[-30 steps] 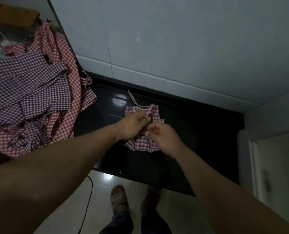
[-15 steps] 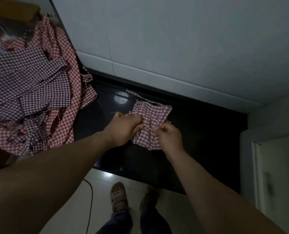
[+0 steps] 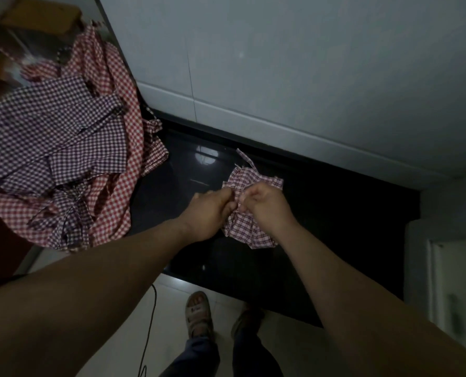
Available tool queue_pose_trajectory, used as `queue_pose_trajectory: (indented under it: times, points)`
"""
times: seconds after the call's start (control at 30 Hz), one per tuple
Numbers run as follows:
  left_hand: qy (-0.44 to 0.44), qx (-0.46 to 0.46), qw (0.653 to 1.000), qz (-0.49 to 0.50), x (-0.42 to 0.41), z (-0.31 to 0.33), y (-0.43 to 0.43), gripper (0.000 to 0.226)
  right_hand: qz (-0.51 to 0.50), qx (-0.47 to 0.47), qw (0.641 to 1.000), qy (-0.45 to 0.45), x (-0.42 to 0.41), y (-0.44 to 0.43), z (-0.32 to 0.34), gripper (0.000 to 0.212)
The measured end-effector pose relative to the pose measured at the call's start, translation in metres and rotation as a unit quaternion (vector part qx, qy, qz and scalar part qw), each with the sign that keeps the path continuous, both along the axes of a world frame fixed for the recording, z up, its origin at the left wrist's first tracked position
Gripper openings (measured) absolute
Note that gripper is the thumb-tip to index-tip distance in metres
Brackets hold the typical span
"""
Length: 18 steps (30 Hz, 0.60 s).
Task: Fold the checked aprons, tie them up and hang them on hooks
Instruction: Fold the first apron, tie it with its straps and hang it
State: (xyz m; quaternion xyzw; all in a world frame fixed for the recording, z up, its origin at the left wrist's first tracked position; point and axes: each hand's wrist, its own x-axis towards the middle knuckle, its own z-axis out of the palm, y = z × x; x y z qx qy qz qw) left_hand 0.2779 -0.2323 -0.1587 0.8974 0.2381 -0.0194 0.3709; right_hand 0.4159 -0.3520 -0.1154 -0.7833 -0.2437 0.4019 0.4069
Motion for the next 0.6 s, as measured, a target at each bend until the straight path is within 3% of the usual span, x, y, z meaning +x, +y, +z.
queue_pose_trajectory:
  times: [0.03,0.1,0.17,0.23,0.43,0.5,0.6]
  points:
    - [-0.014,-0.099,0.993,0.062,0.0,0.007,0.003,0.021,0.036,-0.02,0.998,-0.041,0.0,0.002,-0.001,0.012]
    - [-0.061,-0.27,0.939,0.204,0.008,0.028,0.014,0.026,0.108,-0.049,0.986,-0.116,-0.001,0.003,-0.003,0.017]
    - [-0.1,-0.379,0.872,0.294,0.025,0.05,0.026,0.026,0.143,-0.053,0.979,-0.137,-0.004,0.0,-0.003,0.018]
    - [-0.112,-0.432,0.84,0.308,0.046,0.07,0.029,0.022,0.157,-0.049,0.977,-0.133,-0.005,-0.004,-0.004,0.019]
    - [-0.089,-0.474,0.852,0.206,0.064,0.07,0.001,0.023,0.131,-0.027,0.988,-0.07,-0.007,-0.015,-0.012,0.021]
    - [-0.073,-0.4,0.908,0.105,0.057,0.068,-0.003,0.013,0.098,-0.013,0.994,-0.037,-0.008,-0.017,-0.011,0.013]
    - [-0.016,-0.213,0.977,-0.015,0.034,0.062,-0.008,0.049,0.073,0.009,0.997,0.009,-0.007,-0.02,-0.009,0.03]
